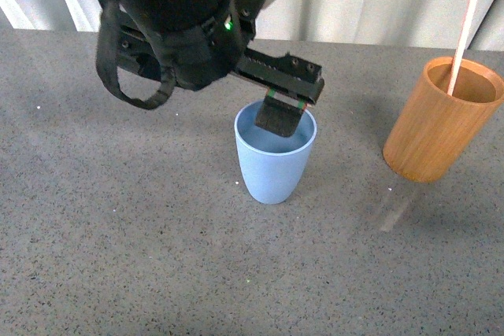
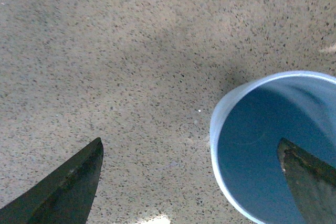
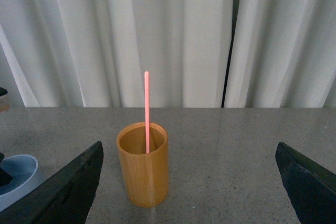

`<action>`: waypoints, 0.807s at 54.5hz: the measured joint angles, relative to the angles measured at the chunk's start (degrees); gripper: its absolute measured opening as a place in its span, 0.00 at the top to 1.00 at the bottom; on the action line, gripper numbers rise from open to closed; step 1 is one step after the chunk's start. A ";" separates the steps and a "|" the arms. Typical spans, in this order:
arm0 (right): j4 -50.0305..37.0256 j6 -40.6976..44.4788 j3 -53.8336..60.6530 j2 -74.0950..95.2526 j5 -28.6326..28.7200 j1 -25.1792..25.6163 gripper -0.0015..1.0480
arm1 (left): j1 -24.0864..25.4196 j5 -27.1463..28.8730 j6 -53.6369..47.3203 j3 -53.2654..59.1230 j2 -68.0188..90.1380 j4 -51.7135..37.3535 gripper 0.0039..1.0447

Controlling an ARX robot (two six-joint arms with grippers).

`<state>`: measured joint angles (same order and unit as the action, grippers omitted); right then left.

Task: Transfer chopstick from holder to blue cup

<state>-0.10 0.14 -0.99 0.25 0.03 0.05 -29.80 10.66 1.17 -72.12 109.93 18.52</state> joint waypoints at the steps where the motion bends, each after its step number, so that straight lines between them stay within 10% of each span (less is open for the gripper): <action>1: 0.00 0.00 0.00 0.00 0.00 0.00 0.10 | 0.24 0.09 -0.02 0.22 -0.57 -0.33 0.06; 11: 0.00 0.00 0.00 0.00 0.00 0.00 0.10 | 2.84 1.29 1.07 5.79 -7.69 -9.03 0.06; 26: 0.00 0.00 0.00 0.00 -0.02 0.00 0.10 | 6.93 13.90 1.18 26.36 -26.88 -44.50 0.06; 44: 0.00 0.02 0.00 0.00 0.00 0.00 0.10 | 7.87 10.45 0.42 31.45 -27.98 -54.49 0.16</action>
<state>-0.10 0.16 -0.99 0.25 0.03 0.05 -21.93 21.10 1.58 -40.66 81.95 -35.97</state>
